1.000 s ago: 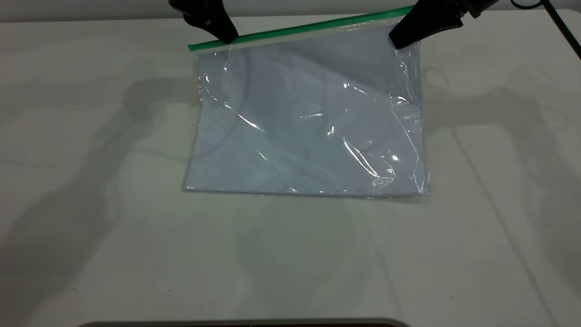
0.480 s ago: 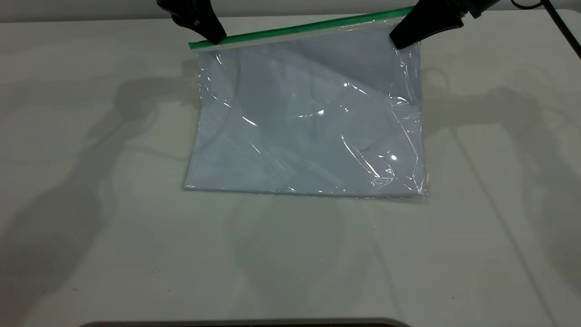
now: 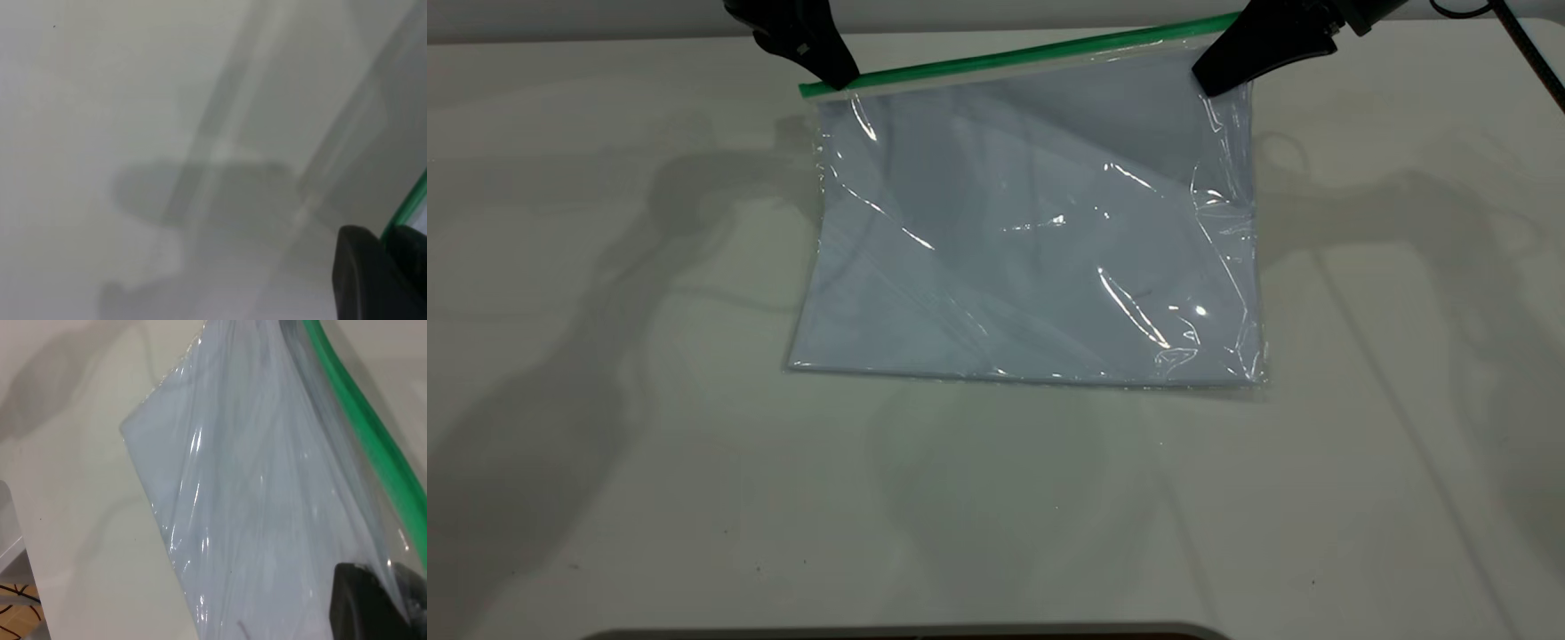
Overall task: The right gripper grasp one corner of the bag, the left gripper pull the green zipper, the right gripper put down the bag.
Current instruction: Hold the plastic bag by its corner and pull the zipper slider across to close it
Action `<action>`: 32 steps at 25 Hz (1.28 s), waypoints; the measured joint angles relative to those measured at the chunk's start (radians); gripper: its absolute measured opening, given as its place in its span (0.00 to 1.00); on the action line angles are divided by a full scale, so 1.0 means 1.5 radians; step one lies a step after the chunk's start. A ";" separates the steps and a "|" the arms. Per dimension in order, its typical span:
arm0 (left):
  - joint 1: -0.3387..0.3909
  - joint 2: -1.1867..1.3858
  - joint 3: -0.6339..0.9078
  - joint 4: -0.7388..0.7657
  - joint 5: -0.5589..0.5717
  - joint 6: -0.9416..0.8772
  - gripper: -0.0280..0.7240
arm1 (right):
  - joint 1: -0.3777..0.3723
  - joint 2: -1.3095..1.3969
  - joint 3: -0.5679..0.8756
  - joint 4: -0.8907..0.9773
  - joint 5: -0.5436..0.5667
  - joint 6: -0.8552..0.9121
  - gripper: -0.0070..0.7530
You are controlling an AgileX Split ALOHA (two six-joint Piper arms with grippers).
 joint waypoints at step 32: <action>0.008 -0.061 0.000 -0.177 0.000 -0.061 0.77 | -0.003 0.000 0.000 -0.014 -0.045 0.007 0.07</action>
